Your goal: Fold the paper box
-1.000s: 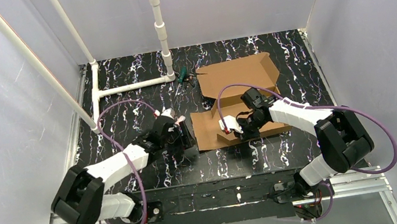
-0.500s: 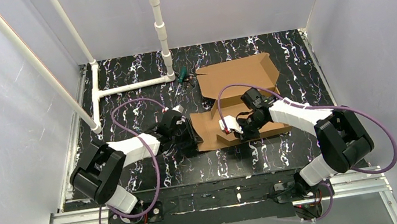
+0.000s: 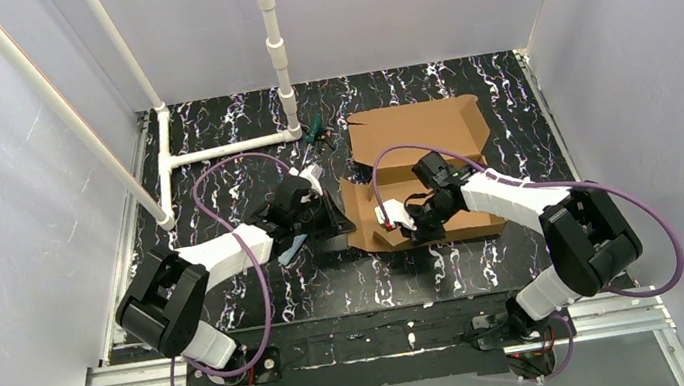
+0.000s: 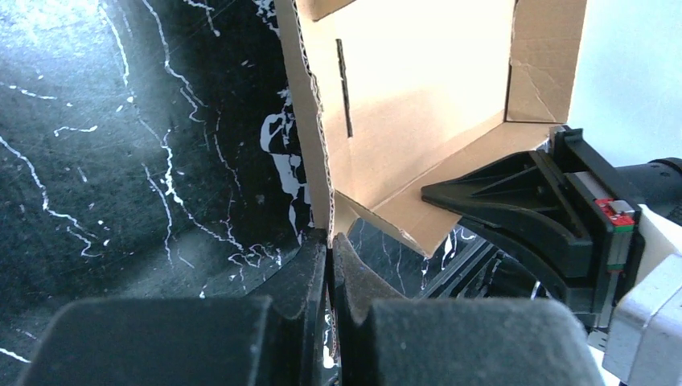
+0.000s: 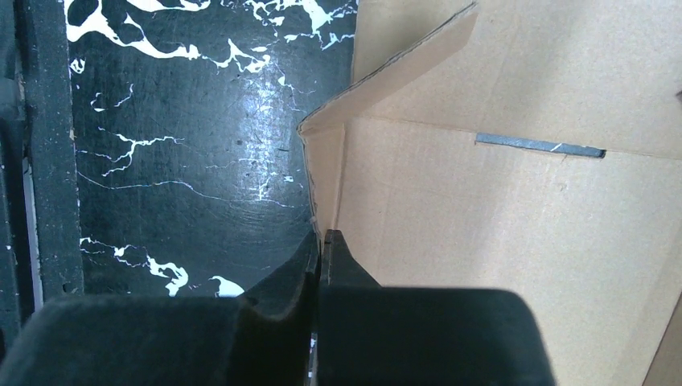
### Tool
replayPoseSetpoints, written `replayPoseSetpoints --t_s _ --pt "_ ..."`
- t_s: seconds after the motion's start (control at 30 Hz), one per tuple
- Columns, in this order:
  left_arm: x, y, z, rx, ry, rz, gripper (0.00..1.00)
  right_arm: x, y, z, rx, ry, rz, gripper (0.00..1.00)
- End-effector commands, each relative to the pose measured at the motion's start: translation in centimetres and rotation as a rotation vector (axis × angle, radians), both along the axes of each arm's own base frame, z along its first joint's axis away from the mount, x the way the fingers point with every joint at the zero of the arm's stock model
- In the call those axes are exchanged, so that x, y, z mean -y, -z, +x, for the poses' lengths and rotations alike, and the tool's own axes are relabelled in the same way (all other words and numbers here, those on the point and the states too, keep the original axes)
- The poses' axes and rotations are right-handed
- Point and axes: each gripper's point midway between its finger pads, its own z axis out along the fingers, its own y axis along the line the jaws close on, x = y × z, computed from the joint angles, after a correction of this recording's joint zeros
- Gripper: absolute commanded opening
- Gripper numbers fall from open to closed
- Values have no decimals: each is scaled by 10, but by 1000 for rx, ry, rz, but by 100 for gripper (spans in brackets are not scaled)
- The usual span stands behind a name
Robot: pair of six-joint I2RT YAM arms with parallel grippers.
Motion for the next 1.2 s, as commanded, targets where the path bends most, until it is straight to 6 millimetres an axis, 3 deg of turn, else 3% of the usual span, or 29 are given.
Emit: replayPoseSetpoints --t_s 0.0,0.33,0.67,0.77,0.9,1.17 --pt "28 -36 -1 41 98 -109 0 -13 7 -9 -58 -16 12 1" --pt "59 -63 -8 59 181 -171 0 -16 10 0 -31 25 -2 1" --pt "92 -42 -21 -4 242 -150 0 -16 11 6 -17 48 -9 1" --pt "92 -36 -19 -15 236 -141 17 -15 12 6 -17 49 -12 1" --pt "88 -34 -18 -13 226 -136 31 -14 12 6 -16 50 -18 1" --pt "65 -39 -12 2 190 -141 35 -12 12 6 -14 53 -26 1"
